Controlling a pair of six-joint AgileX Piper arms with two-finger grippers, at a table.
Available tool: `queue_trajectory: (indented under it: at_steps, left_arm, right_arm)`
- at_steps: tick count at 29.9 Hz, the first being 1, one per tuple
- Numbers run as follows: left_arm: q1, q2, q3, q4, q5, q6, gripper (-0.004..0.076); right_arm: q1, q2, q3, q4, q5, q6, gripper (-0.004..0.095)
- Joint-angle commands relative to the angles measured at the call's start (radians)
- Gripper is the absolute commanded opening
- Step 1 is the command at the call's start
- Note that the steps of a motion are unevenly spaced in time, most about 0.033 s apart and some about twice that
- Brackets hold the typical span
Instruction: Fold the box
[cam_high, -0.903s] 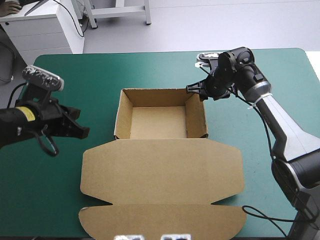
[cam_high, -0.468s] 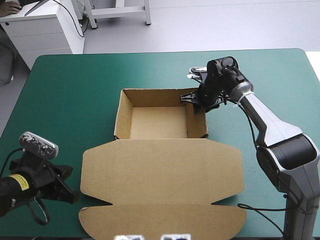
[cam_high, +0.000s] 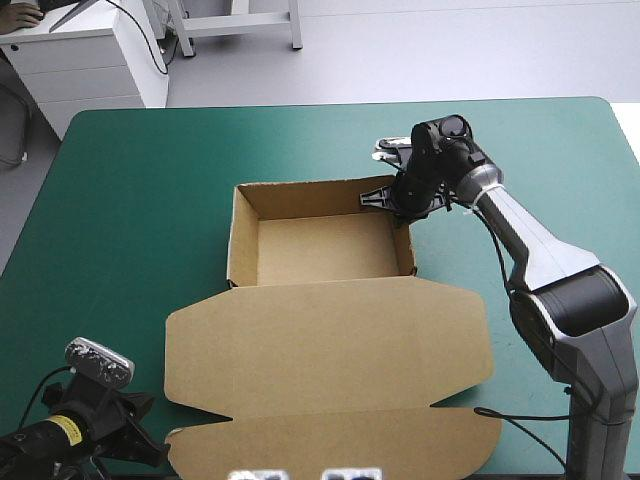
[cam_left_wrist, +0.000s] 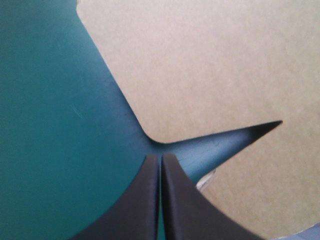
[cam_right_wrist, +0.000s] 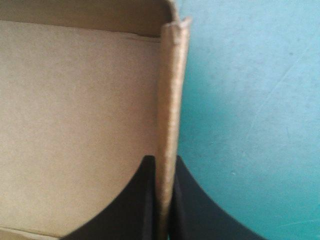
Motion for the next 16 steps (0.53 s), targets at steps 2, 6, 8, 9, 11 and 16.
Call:
queue_trajectory:
  at_steps: [2,6,8,9,11,16]
  left_arm:
    - [-0.006,0.000,-0.011,-0.007,-0.055,0.002,-0.0008]
    - [-0.006,0.000,-0.011,-0.007,-0.057,0.002,-0.0008]
    - [-0.006,0.000,-0.011,-0.007,-0.057,0.002,-0.0008]
    - [-0.006,0.000,-0.011,-0.007,-0.057,0.002,-0.0008]
    - [-0.006,0.000,-0.011,-0.007,-0.057,0.002,-0.0008]
    - [-0.006,0.000,-0.011,-0.007,-0.074,0.002,-0.0008]
  right_arm:
    - [-0.029,-0.093,-0.022,-0.102,0.014,-0.015,-0.0018]
    - [-0.123,-0.136,-0.022,-0.102,0.014,-0.018,-0.0018]
    - [-0.183,-0.163,-0.022,-0.124,0.014,-0.042,-0.0018]
    - [-0.208,-0.178,-0.017,-0.135,0.014,-0.044,-0.0018]
    - [-0.277,-0.212,0.010,-0.176,0.014,-0.056,-0.0018]
    - [-0.486,-0.276,0.121,-0.234,0.014,-0.095,-0.0018]
